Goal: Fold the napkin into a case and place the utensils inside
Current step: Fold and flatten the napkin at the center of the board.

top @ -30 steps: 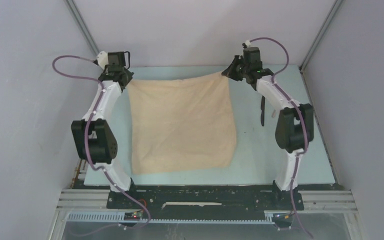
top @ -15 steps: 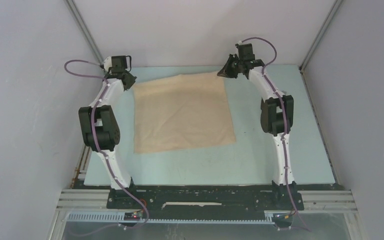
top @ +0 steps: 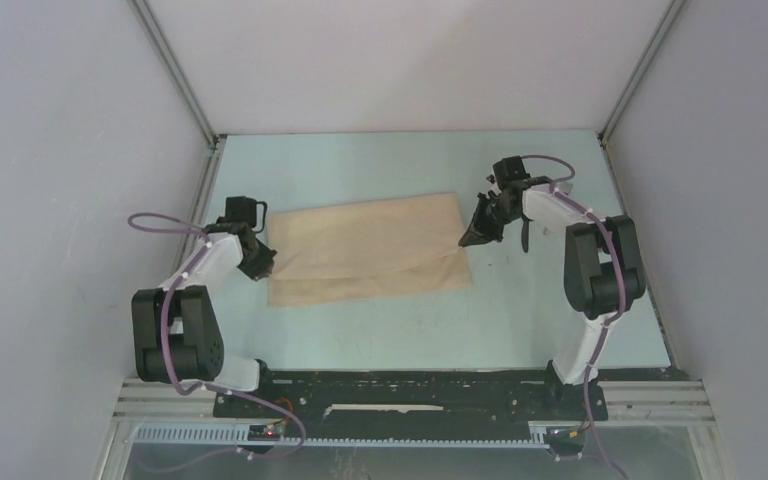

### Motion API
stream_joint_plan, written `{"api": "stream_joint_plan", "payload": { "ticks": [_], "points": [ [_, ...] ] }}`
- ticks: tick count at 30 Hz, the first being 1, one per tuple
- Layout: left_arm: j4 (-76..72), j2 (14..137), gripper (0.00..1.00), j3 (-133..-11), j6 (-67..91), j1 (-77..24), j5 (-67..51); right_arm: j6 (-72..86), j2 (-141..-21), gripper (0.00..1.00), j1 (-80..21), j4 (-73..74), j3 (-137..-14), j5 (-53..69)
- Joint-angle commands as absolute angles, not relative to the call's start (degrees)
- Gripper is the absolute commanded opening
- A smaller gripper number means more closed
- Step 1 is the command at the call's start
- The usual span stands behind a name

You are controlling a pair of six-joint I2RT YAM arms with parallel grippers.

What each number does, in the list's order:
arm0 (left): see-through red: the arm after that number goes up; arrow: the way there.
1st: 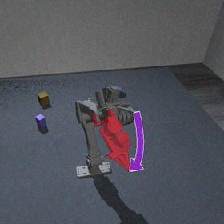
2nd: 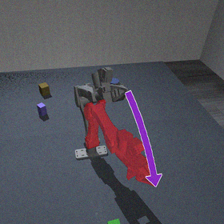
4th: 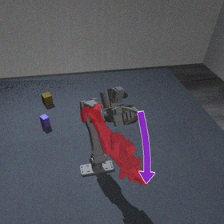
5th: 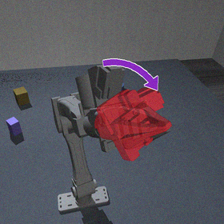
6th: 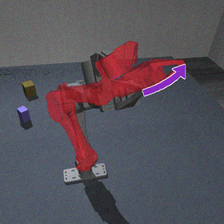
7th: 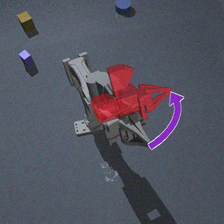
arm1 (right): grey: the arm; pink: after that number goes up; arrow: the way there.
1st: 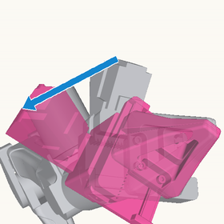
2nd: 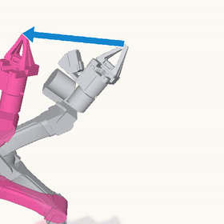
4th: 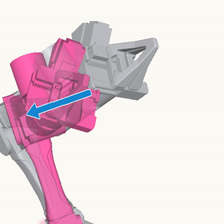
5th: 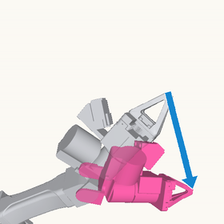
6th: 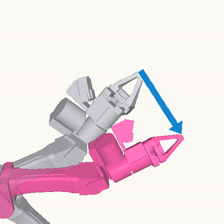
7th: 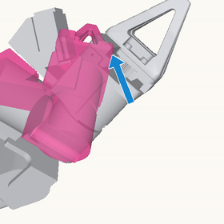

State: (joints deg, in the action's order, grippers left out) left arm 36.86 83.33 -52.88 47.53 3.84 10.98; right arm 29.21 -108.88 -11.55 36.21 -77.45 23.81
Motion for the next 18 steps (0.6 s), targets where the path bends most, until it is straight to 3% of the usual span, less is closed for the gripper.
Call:
{"api": "stream_joint_plan", "payload": {
  "ticks": [1, 18],
  "points": [
    [37.68, 78.09, 0.0, -47.19, 46.2, 4.1, 10.41, 25.85, -102.74, 0.0, -11.93, 34.48, -72.39, 23.93],
    [37.8, 75.27, 0.0, -41.32, 44.03, 4.13, 16.27, 25.44, -98.89, 0.0, -13.47, 30.67, -62.86, 22.36]
  ]
}}
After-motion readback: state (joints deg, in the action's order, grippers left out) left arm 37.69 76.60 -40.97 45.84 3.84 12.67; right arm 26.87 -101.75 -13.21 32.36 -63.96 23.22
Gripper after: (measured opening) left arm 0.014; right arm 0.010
